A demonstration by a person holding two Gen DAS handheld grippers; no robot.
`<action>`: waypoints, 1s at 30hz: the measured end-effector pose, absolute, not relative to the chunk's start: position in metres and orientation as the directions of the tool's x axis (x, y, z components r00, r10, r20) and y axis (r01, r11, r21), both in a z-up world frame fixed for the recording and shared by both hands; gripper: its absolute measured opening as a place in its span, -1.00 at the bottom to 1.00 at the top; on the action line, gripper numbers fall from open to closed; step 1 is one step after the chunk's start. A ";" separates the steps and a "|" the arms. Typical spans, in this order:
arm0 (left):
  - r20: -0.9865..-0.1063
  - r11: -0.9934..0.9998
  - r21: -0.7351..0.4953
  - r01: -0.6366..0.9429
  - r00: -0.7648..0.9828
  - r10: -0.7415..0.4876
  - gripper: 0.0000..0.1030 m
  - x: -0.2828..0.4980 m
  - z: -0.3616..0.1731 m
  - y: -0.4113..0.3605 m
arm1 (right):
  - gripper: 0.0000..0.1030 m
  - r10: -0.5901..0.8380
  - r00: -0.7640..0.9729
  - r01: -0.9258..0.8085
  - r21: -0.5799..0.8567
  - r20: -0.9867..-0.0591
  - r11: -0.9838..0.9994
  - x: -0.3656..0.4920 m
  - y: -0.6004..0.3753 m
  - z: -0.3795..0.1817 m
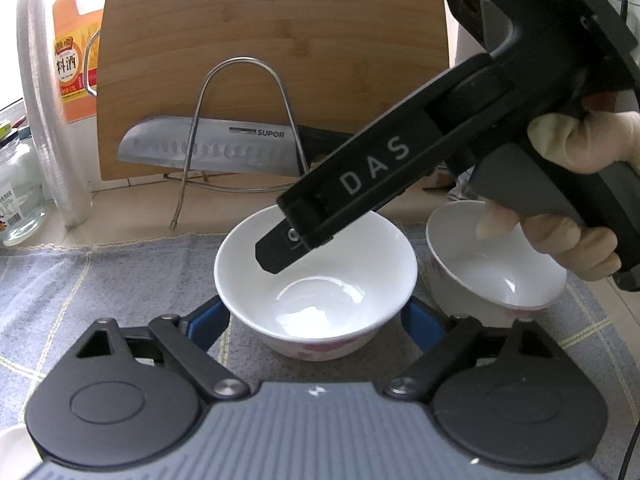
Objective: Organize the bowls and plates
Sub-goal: 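Lift the second bowl with the right tool and carry it toward the left tool's bowl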
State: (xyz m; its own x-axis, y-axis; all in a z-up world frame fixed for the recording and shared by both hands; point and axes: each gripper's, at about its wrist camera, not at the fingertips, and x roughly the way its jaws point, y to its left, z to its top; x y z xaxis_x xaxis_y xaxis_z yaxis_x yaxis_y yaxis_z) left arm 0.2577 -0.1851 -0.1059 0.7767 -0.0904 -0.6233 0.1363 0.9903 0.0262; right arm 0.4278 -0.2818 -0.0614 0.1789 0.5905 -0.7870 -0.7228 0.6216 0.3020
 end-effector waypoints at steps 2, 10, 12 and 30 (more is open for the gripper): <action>-0.622 0.990 0.024 0.136 0.777 -0.091 0.78 0.257 -0.106 -0.185 | 0.57 0.593 0.174 -0.723 0.307 -0.786 0.619 0.427 -0.282 -0.062; -0.621 0.991 0.022 0.134 0.779 -0.091 0.77 0.259 -0.107 -0.184 | 0.52 0.596 0.172 -0.719 0.314 -0.784 0.620 0.427 -0.283 -0.061; -0.621 0.991 0.022 0.133 0.779 -0.091 0.77 0.259 -0.107 -0.185 | 0.52 0.595 0.173 -0.719 0.312 -0.785 0.621 0.427 -0.283 -0.061; -0.608 0.988 0.012 0.154 0.786 -0.115 0.77 0.240 -0.086 -0.185 | 0.52 0.602 0.222 -0.724 0.284 -0.767 0.629 0.402 -0.283 -0.034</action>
State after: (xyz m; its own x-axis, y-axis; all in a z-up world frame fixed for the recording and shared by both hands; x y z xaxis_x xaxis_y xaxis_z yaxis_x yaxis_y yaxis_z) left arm 0.2405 -0.1847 -0.0856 0.7857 -0.1149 -0.6079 0.1536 0.9881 0.0117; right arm 0.4023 -0.2831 -0.0343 0.2217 0.6017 -0.7673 -0.7241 0.6286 0.2838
